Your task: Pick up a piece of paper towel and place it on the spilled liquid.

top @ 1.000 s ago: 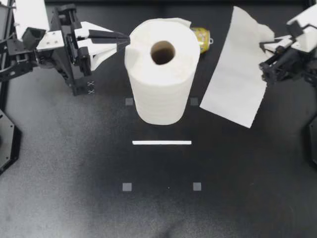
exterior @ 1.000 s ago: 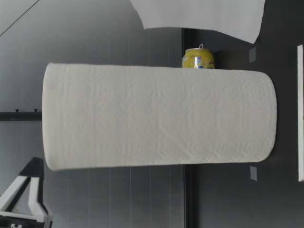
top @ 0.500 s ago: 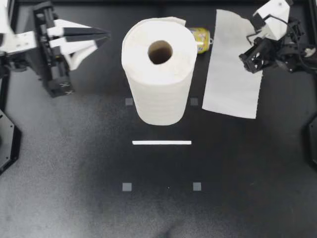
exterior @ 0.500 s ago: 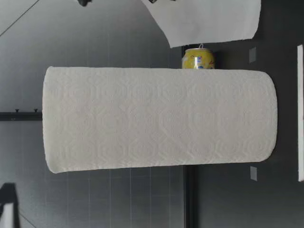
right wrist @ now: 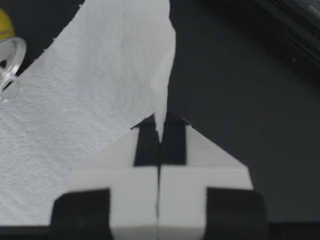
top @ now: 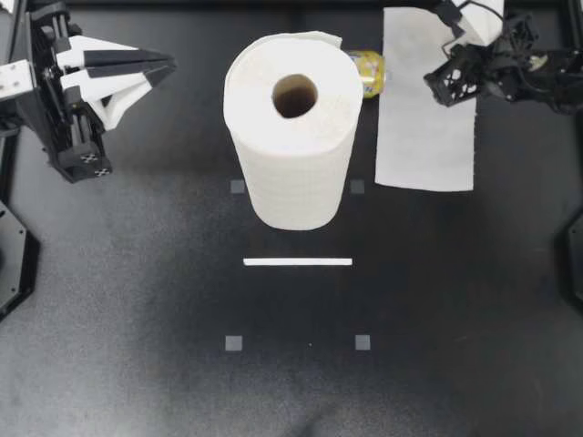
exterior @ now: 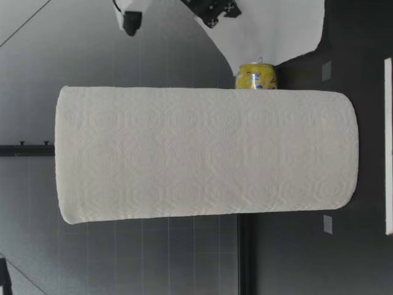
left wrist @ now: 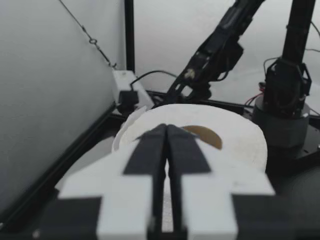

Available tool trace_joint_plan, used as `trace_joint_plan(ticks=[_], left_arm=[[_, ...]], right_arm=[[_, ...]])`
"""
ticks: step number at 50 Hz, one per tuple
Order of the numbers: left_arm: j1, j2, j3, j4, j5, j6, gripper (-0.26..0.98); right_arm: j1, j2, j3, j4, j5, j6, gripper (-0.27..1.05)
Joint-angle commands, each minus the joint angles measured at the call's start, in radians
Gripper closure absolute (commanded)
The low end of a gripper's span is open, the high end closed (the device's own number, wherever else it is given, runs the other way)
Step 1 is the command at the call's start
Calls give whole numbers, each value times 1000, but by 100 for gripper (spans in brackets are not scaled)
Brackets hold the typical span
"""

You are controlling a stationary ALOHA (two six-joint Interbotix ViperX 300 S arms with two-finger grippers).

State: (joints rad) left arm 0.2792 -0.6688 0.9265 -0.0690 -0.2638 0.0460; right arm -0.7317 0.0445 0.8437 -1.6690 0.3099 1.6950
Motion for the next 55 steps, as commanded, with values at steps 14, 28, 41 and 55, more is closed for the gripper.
trace_joint_plan(ticks=[14,28,41,55], left_arm=[[-2,-18,-11,2,-9,-3,62],[-2,-17,-12,2,-9,-2,62],[-2,-18,-11,2,-5,-3,62],[-2,-18,-11,3,-5,2,62]], right_arm=[[-44,43,-61,9,-6,5,92],[-54,84,-83,28,-11,5,75],[-54,103,-103,40,69,5,15],[-54,58,-83,44,153,3,6]])
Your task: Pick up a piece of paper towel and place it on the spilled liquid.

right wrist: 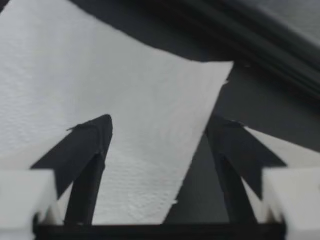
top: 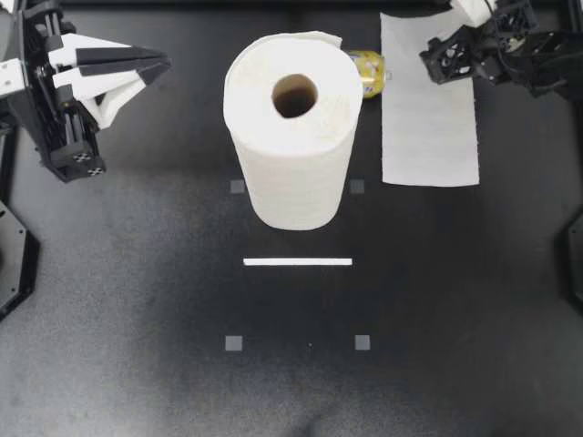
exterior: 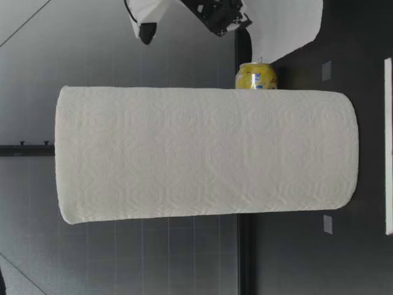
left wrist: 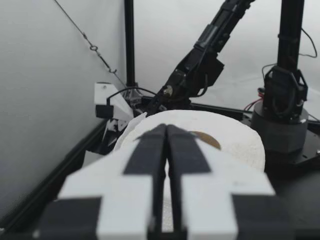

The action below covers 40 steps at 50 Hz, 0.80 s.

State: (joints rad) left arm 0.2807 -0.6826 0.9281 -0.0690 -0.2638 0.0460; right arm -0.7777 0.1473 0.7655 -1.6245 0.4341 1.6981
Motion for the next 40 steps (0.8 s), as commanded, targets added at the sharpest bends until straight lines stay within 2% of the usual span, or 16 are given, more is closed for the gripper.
trace_joint_plan(ticks=[1,9,15,20,29,34,40], left_arm=[[-3,-5,-12,3,-5,2,62],[-2,-6,-12,3,-5,3,62],[-3,-12,-12,5,-3,3,62],[-2,-25,-8,11,-3,6,62],[-6,-40,12,18,9,5,62],[-29,-49,23,18,35,3,62],[-71,-67,20,18,58,3,62]], right_arm=[[-8,-48,-3,0,37,-2,6],[-8,-123,18,0,81,-9,6],[14,-262,54,0,75,-15,6],[103,-394,72,-11,-20,-29,7],[256,-538,91,28,-181,-57,11],[356,-614,112,21,-268,-64,18],[439,-701,127,25,-446,-61,26]])
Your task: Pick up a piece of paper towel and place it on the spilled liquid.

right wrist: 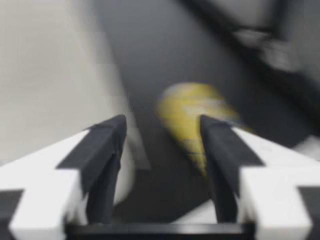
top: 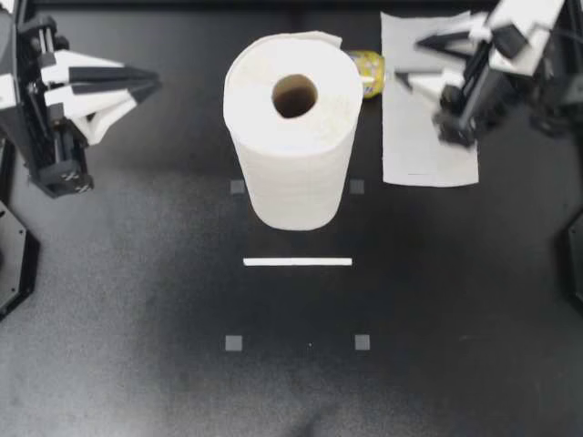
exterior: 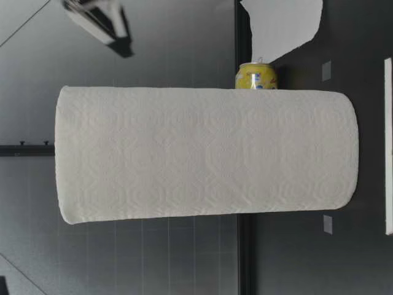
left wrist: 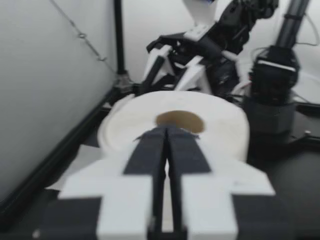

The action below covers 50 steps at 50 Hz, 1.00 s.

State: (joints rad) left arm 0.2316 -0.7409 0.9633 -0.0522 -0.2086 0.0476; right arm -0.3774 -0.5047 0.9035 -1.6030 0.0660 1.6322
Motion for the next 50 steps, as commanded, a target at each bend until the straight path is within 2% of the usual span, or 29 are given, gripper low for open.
trace_joint_plan(ticks=[1,9,18,25,35,50], left_arm=[[-34,-14,-15,2,8,2,62],[-121,-21,-14,8,20,-3,62],[-152,-18,-26,5,23,-8,62],[-153,-2,-32,2,20,-9,62],[-153,6,-34,2,-8,-8,62],[-153,6,-40,2,-14,-2,62]], right_arm=[[54,-64,-11,8,-112,6,28],[143,-126,-12,26,-238,15,42],[215,-198,-23,64,-239,12,57],[219,-233,-55,64,-221,9,62],[219,-204,-103,64,-224,9,62],[219,-195,-101,64,-232,9,62]])
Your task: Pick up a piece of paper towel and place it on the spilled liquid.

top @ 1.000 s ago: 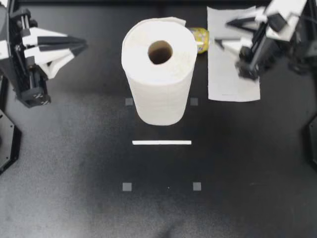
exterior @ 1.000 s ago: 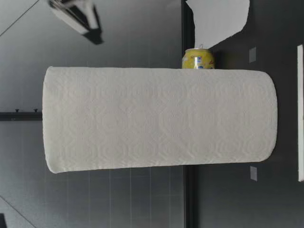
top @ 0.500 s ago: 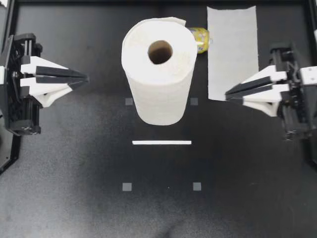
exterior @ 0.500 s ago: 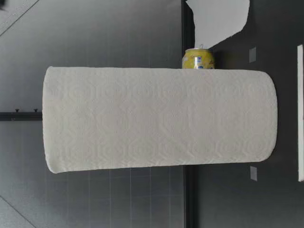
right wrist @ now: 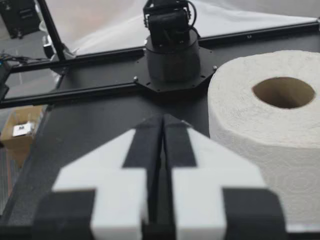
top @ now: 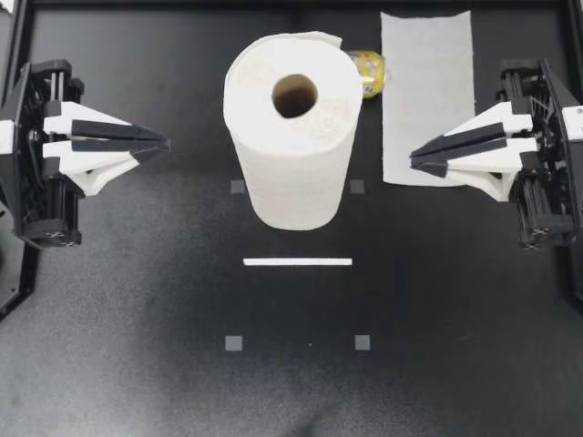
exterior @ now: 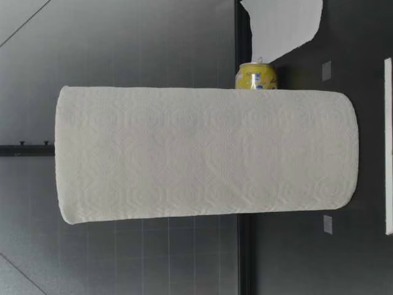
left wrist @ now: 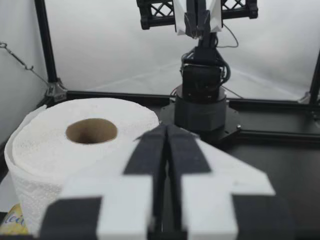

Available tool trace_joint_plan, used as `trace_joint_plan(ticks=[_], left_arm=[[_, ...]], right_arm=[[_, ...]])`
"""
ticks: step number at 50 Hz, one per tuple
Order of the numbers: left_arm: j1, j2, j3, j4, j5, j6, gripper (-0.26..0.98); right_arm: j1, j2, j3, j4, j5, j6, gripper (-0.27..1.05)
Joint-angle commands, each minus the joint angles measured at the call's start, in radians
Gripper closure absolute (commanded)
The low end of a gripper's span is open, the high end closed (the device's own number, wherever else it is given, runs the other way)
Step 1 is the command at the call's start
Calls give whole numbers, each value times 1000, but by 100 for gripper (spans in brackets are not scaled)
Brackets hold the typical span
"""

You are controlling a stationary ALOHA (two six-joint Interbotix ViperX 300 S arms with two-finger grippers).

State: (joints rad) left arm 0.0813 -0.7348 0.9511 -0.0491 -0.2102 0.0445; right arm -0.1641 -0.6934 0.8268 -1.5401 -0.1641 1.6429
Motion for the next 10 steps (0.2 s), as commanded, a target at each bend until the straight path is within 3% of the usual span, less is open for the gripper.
trace_joint_plan(ticks=[1,10], left_arm=[[-3,0,-28,-2,-14,2,62],[-3,0,-23,-2,-52,2,62]], right_arm=[[6,-6,-25,2,-3,-2,62],[6,-8,-23,2,-2,-2,62]])
